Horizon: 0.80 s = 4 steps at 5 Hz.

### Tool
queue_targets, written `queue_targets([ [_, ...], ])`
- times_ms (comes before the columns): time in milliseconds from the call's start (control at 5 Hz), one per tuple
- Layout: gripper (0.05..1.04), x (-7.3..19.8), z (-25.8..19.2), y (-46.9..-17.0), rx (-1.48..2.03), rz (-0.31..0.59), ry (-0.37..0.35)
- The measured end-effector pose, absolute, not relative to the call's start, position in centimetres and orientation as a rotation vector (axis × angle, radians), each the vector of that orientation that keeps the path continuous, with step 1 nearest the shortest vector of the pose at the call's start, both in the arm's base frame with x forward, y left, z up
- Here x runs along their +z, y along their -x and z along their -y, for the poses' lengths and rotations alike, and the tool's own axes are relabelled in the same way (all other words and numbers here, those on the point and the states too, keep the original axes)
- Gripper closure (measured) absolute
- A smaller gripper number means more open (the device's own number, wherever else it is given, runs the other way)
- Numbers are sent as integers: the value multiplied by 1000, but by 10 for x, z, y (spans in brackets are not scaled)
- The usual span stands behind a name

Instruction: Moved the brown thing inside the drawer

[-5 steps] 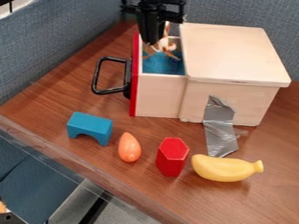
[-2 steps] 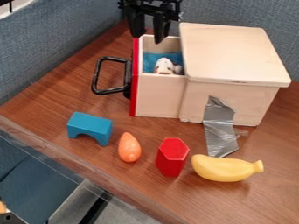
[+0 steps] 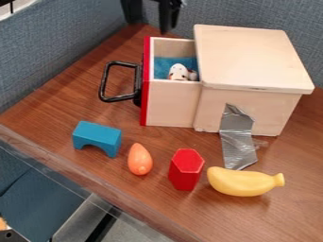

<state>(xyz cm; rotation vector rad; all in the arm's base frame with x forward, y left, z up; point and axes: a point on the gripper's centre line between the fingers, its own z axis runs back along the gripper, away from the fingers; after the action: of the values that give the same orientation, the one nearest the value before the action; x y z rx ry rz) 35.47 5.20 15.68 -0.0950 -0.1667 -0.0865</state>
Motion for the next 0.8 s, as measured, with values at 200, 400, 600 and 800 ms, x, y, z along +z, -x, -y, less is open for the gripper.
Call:
queue_targets([
  [200,83,158,-57,-348,-145,168,47],
  [400,83,158,-57,-348,-151,168,47],
  [600,83,158,-57,-348,-152,169,47],
  [800,83,158,-57,-348,-152,169,47],
])
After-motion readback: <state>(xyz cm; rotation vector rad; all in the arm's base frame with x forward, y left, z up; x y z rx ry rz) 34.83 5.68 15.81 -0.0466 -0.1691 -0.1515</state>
